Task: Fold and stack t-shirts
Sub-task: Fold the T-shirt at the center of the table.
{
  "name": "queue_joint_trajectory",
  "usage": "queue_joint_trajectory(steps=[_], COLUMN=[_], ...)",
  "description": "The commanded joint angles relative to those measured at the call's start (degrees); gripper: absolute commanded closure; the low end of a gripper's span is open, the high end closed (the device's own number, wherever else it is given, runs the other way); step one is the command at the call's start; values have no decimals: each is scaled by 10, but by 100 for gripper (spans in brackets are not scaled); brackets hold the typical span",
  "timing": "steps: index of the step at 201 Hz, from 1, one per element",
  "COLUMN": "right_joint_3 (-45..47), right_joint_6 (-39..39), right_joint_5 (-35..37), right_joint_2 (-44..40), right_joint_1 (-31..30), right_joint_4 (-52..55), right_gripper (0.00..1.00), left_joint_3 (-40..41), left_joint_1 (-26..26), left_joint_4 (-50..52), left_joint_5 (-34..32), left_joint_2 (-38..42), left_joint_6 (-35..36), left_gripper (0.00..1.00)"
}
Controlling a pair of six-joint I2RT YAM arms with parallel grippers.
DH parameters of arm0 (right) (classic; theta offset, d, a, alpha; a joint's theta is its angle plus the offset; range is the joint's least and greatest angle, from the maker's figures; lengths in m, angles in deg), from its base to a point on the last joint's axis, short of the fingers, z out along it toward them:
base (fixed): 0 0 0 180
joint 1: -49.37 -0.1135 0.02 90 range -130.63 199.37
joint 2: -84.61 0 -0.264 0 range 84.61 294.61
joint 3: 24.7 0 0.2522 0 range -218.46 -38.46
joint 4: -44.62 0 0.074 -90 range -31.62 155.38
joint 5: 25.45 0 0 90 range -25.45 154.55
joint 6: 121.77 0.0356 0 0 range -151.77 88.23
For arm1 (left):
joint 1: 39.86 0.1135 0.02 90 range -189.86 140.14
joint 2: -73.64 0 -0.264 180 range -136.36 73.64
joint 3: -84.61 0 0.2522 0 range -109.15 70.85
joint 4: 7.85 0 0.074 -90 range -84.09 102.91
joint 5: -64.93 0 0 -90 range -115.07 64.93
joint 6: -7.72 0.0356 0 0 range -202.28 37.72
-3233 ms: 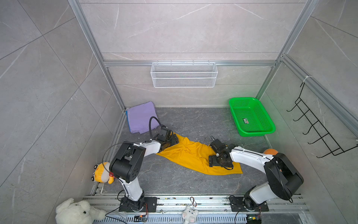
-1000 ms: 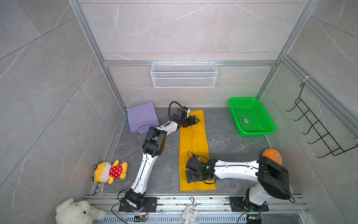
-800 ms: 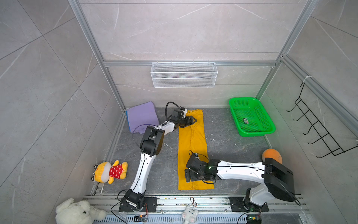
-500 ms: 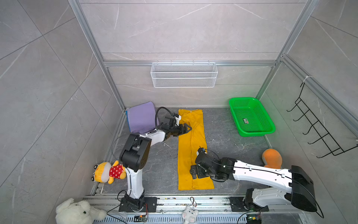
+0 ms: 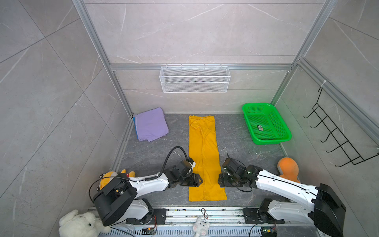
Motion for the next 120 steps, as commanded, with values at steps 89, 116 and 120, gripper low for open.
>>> queue_joint_trajectory(steps=[89, 116, 120], right_joint_3=[92, 94, 95], right_joint_6=[-4, -2, -2], right_joint_5=[-90, -91, -92], right_joint_2=[-28, -9, -7], right_joint_1=[-23, -42, -45], right_joint_4=[-27, -42, -45], right_gripper=[39, 41, 41], left_joint_3=[71, 92, 96], left_joint_1=[-99, -99, -99], left_joint_4=[150, 180, 184], left_joint_5=[-98, -108, -108], left_joint_2=[152, 224, 229], left_joint_6=[-104, -116, -119], left_gripper=[40, 42, 42])
